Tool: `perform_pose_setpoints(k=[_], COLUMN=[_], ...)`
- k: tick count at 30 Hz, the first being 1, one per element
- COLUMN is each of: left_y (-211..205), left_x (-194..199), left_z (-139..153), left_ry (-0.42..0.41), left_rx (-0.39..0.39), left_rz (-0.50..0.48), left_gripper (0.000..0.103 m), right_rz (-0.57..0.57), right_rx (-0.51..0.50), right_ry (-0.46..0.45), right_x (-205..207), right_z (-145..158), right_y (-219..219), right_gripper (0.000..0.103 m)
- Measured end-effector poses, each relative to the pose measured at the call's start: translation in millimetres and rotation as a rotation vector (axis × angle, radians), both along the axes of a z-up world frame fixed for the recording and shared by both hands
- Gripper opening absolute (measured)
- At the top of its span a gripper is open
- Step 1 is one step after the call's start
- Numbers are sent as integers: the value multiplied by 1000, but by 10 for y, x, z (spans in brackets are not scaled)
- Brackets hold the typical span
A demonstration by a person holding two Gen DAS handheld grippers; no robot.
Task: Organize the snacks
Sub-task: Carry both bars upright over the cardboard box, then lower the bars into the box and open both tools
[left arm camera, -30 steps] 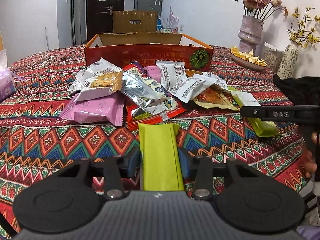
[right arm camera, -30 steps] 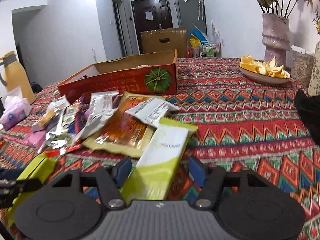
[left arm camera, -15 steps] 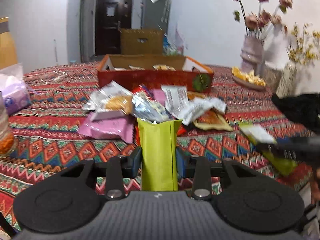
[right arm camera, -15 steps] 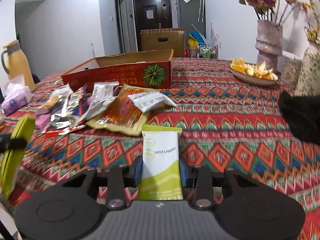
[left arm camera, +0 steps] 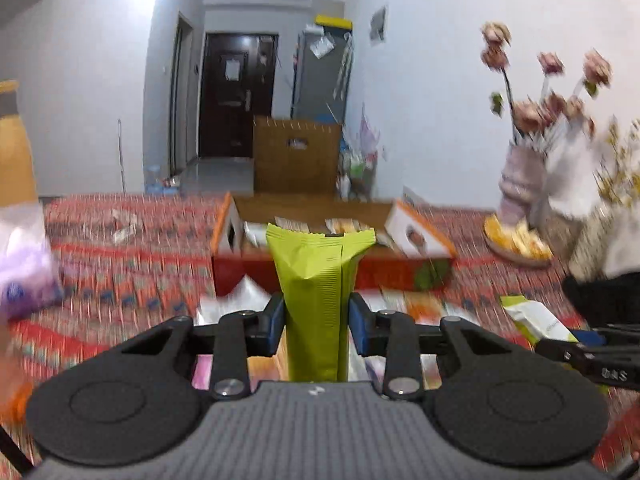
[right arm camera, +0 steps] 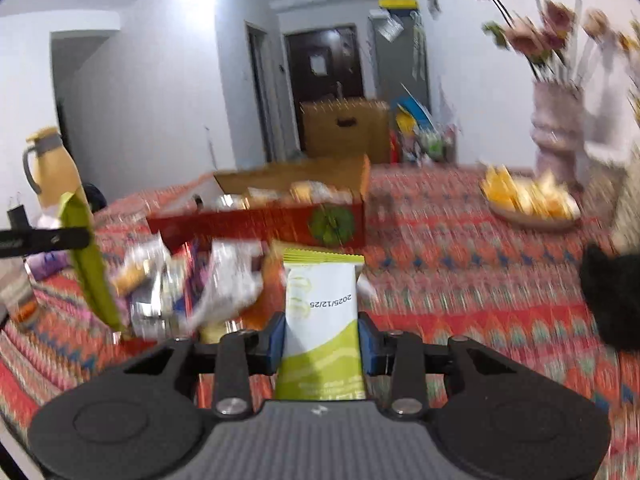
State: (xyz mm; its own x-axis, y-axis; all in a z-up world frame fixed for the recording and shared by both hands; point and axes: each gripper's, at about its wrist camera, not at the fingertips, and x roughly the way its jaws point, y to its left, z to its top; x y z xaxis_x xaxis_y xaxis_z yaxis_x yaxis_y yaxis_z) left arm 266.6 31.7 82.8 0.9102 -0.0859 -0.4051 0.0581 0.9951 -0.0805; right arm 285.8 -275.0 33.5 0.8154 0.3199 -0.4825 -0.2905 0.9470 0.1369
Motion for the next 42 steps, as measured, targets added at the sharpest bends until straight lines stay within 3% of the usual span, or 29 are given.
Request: perform_pose_setpoints(k=[8, 14, 20, 23, 29, 32, 34, 39, 41, 42], left_y=[235, 330, 335, 322, 277, 245, 253, 249, 265, 291], left_x=[968, 1885, 2472, 2562, 2798, 2993, 3087, 2934, 2877, 2855], left_z=[487, 474, 55, -165, -378, -541, -681, -555, -528, -509], left_ry=[-99, -27, 132, 187, 213, 279, 321, 301, 305, 310], left_rx=[12, 54, 116, 124, 144, 157, 161, 193, 220, 217], left_rz=[33, 69, 72, 44, 55, 40, 47, 45, 58, 60], left_gripper=[33, 33, 33, 33, 34, 34, 34, 38, 43, 53], right_rz=[23, 7, -28, -26, -44, -45, -38, -41, -47, -48], right_rx=[21, 8, -119, -157, -266, -329, -303, -244, -207, -187], right_ry=[-99, -24, 51, 70, 70, 46, 51, 48, 46, 48], right_x=[1021, 1986, 2645, 2793, 2884, 2895, 2896, 2873, 2840, 2823], right_z=[470, 383, 65, -90, -327, -392, -375, -260, -173, -128], right_y=[196, 392, 744, 872, 1052, 1142, 1130, 996, 911, 867], right_gripper=[36, 36, 36, 36, 36, 38, 38, 40, 42, 43])
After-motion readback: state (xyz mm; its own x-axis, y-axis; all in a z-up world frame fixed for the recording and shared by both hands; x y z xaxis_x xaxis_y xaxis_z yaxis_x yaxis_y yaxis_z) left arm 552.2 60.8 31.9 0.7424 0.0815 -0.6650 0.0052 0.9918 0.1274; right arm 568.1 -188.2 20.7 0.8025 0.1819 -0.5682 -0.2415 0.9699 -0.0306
